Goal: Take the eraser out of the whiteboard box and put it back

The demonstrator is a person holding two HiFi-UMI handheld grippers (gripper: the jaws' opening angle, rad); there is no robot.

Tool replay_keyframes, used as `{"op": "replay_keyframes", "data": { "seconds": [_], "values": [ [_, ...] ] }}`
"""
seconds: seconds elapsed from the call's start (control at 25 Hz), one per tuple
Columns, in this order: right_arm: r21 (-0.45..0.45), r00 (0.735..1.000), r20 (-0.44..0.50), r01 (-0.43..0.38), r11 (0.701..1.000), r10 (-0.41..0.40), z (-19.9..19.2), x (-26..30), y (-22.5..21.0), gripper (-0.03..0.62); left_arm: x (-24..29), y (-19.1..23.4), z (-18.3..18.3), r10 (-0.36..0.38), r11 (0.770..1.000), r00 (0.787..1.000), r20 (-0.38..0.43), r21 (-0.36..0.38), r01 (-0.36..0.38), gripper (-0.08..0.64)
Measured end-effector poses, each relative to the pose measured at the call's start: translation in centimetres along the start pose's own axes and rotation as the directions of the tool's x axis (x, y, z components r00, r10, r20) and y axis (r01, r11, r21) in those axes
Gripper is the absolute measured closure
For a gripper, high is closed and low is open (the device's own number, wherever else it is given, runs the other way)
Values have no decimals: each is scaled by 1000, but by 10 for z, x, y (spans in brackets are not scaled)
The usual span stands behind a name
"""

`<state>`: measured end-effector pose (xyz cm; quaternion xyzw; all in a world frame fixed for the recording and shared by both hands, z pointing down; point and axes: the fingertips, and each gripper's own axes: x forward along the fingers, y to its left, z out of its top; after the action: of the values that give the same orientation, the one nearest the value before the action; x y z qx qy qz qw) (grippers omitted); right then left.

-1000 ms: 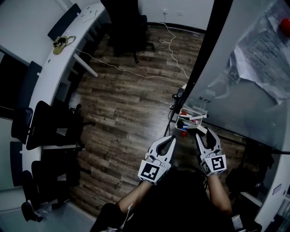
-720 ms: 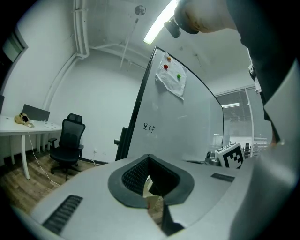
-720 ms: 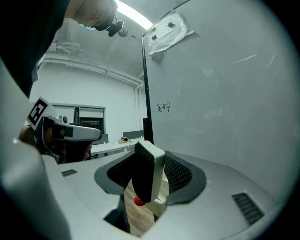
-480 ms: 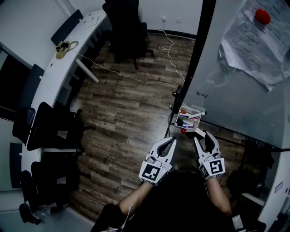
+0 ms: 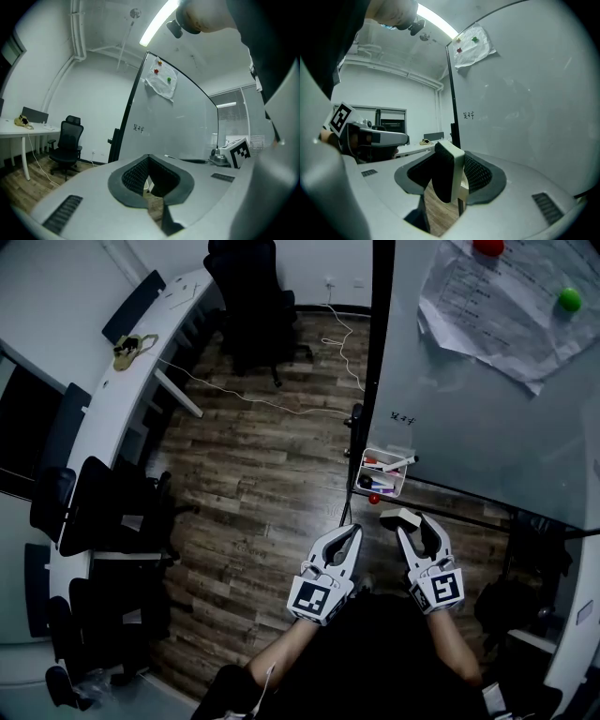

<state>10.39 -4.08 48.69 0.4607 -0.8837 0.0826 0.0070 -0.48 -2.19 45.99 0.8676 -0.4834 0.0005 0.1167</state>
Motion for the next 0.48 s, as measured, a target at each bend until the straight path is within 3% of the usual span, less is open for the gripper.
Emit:
{"op": "replay_keyframes", "data": {
  "seconds": [0.24,0.48],
  "values": [
    [-7,997,-74,7,1000,-7,-10,-25,4,393,-13,-23,-10,-18,1000,1000,5,7,18,554],
    [12,997,-79,2,1000,-1,-15,-48,6,393,-26,-43,-20,4,1000,1000,-14,7,-4,554]
  ]
}}
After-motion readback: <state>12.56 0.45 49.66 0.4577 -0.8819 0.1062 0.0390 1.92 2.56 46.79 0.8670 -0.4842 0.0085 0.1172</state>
